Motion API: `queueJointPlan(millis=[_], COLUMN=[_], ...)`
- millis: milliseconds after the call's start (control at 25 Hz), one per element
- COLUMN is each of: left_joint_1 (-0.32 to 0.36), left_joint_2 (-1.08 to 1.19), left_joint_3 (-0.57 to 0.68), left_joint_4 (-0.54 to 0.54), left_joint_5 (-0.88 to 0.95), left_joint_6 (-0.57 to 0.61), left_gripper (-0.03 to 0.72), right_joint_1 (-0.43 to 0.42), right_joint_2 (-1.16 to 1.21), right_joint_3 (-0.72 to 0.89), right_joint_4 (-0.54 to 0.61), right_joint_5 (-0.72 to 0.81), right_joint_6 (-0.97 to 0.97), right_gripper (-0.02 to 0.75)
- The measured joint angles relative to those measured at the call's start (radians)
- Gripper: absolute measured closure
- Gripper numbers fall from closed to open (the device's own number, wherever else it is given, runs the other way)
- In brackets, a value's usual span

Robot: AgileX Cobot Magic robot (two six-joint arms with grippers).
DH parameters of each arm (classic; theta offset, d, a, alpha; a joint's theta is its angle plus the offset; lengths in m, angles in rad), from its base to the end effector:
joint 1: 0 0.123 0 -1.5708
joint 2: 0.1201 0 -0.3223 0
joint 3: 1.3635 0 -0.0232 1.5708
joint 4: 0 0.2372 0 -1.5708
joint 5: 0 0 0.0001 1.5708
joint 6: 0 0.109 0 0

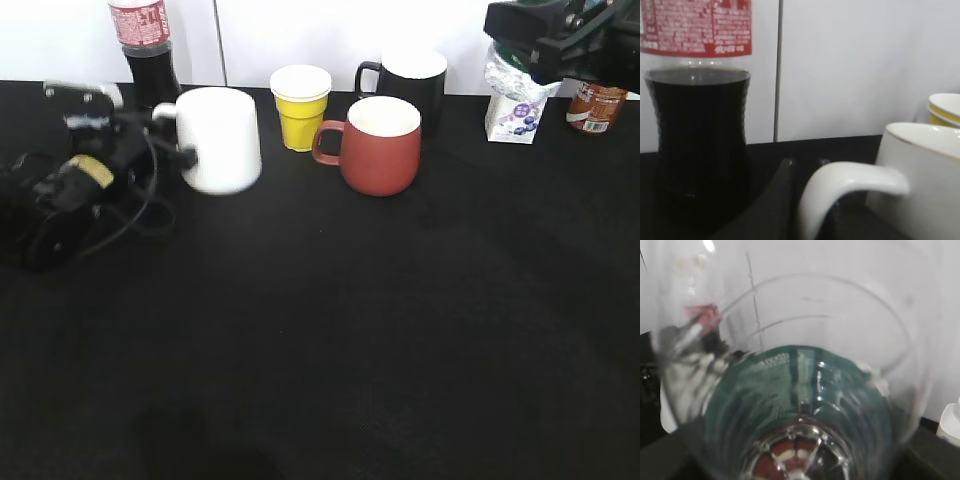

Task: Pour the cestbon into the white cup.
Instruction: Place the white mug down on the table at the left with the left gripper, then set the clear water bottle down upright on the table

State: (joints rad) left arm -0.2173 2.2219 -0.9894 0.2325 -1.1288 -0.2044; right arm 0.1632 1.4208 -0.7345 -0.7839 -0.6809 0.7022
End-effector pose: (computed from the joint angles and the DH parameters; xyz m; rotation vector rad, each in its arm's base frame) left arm 0.4348 -0.1192 0.1446 0.2554 1.5926 -0.4162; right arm 0.2849 0.0960 0.3228 -0.4506 1.6062 0.5354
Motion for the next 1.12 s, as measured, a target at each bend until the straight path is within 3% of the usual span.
queueJointPlan(millis=[200,400,520,640,720,840,1040,1120], left_joint_1=[0.000,-0.001,-0.003,-0.012,-0.033,-0.035,-0.035,-0.035], left_joint_2=[-0.070,-0.204,-0.371,-0.613,-0.744,-0.851,-0.865,-0.865], left_joint_3=[0.138,0.316,0.449,0.524,0.526,0.526,0.527,0.527], left_joint_4=[0.011,0.008,0.017,0.093,0.124,0.148,0.191,0.194], left_joint_5=[0.007,0.030,0.057,0.174,0.261,0.349,0.381,0.381], left_joint_6=[-0.003,-0.003,-0.003,-0.008,-0.009,-0.010,-0.010,-0.010], left_gripper=[0.443,0.431,0.430,0.430,0.430,0.430,0.430,0.430], right_joint_1=[0.000,0.000,0.000,0.000,0.000,0.000,0.000,0.000], right_joint_2=[0.000,0.000,0.000,0.030,0.108,0.253,0.444,0.505], right_joint_3=[0.000,0.000,0.000,0.000,0.000,0.009,0.009,0.009], right_joint_4=[0.000,0.000,0.003,0.021,0.155,0.397,0.573,0.590], right_joint_5=[0.000,0.008,0.150,0.236,0.220,0.069,-0.136,-0.191], right_joint_6=[0.001,0.001,-0.009,-0.095,-0.211,-0.394,-0.536,-0.577], right_gripper=[0.237,0.237,0.237,0.237,0.237,0.237,0.237,0.237])
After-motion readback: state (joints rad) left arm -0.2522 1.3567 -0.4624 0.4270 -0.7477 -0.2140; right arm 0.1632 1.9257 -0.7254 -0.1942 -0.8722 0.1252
